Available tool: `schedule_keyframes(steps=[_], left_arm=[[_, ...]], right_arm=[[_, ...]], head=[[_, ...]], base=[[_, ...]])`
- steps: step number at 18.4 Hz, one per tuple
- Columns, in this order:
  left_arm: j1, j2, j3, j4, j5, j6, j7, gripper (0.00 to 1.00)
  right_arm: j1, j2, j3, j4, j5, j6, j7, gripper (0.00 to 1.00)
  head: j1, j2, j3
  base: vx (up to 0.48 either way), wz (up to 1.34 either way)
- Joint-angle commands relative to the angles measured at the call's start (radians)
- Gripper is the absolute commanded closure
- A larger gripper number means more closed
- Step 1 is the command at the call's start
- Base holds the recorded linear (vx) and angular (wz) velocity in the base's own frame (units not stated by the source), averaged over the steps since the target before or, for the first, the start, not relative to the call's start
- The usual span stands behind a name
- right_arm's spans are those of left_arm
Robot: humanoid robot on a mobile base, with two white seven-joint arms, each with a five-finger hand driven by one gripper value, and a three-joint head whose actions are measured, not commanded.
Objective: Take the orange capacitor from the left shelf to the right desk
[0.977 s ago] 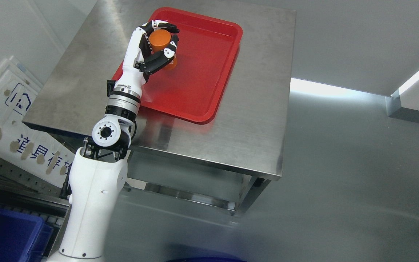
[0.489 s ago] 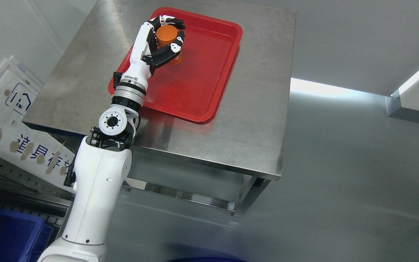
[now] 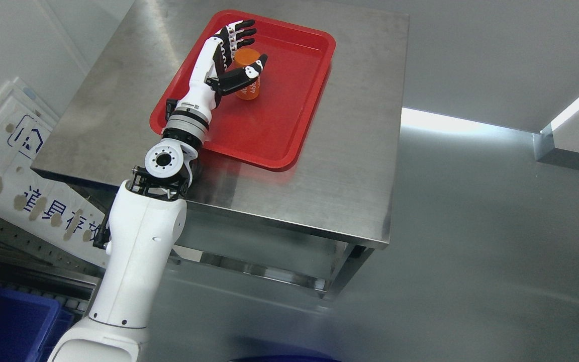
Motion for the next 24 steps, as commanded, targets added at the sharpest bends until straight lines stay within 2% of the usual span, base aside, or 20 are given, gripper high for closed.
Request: schedule_keyframes(steps=[1,4,7,12,17,18,21,24], left_arm=[[-0.017,0.017,-0.008,0.035,0.001,0.013,-0.006,0.0],[-0.015,0.017,0.062,-0.048,0.001,-0.015,0.001,0.0],[-0.015,0.017,0.23,-0.196,0.004,-0.016,-0.006,0.0],[0.044,0.017,0.487,-0.251,0.006,-0.012,-0.009,0.0],[0.155,0.017,0.496,-0.252,0.006,-0.027,-0.009,0.0],[0.172,0.017,0.478,-0.251,0.006,-0.05,-0.009,0.0],[0.263,0.017,0.383,-0.252,0.006,-0.227,-0.005,0.0],[0.33,0.017,0.366,-0.254,0.006,-0.225,0.001,0.0]], right_arm=[[0.014,-0.017,-0.011,-0.034,0.0,0.001,0.001,0.0],[0.014,-0.017,-0.011,-0.034,0.0,0.001,0.001,0.0],[0.014,-0.017,-0.011,-0.034,0.0,0.002,0.001,0.0],[0.014,-0.017,-0.011,-0.034,0.0,0.001,0.001,0.0],[0.014,-0.017,-0.011,-0.034,0.0,0.001,0.001,0.0],[0.014,-0.017,-0.011,-0.034,0.0,0.002,0.001,0.0],[0.014,-0.017,-0.011,-0.034,0.0,0.001,0.001,0.0],[0.014,-0.017,-0.011,-0.034,0.0,0.001,0.001,0.0]], head=[[0.0,0.0,0.0],[0.0,0.0,0.0],[0.0,0.0,0.0],[0.0,0.0,0.0],[0.0,0.0,0.0],[0.0,0.0,0.0],[0.0,0.0,0.0],[0.0,0.0,0.0]], base=[[0.0,0.0],[0.0,0.0],[0.0,0.0],[0.0,0.0],[0.0,0.0],[0.0,0.0],[0.0,0.0],[0.0,0.0]])
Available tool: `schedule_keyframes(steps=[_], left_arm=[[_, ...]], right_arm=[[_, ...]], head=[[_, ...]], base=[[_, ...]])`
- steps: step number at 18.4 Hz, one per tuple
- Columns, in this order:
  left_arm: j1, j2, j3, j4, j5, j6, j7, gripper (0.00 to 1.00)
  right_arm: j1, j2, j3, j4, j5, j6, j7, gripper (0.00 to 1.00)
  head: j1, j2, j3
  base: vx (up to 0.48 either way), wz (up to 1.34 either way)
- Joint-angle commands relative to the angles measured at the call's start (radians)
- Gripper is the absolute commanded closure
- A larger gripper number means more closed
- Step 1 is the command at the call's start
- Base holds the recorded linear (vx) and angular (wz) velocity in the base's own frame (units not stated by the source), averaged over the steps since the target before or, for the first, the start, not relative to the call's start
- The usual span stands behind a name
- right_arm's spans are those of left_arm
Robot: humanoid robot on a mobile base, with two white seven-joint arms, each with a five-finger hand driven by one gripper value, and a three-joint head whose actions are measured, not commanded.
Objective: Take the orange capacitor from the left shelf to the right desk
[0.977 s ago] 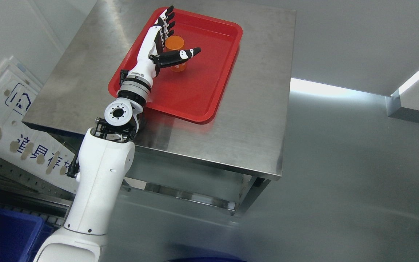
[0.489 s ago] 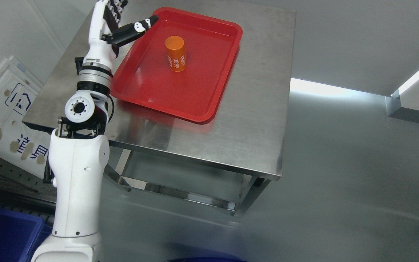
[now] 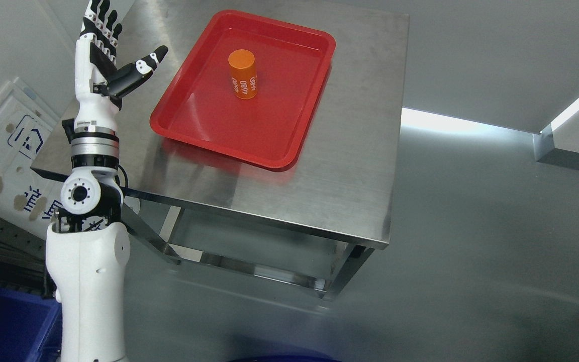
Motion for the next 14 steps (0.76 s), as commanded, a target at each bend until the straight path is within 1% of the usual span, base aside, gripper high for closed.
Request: schedule_keyframes(steps=[1,4,14], left_arm=[[0.131,0.018,0.017,-0.048,0.0,-0.023,0.006,0.0],[0.133,0.018,0.022,-0.048,-0.001,0.08,0.012,0.0],[0.118,0.018,0.028,-0.048,-0.001,0.106,0.006,0.0]], right_arm=[[0.014,-0.017,-0.011,-0.034,0.0,0.001,0.0,0.0],[0.014,-0.017,-0.011,-0.034,0.0,0.001,0.0,0.0],[0.014,-0.017,-0.011,-0.034,0.0,0.001,0.0,0.0]], head=[[0.0,0.0,0.0],[0.0,0.0,0.0],[0.0,0.0,0.0]], base=[[0.0,0.0],[0.0,0.0],[0.0,0.0]])
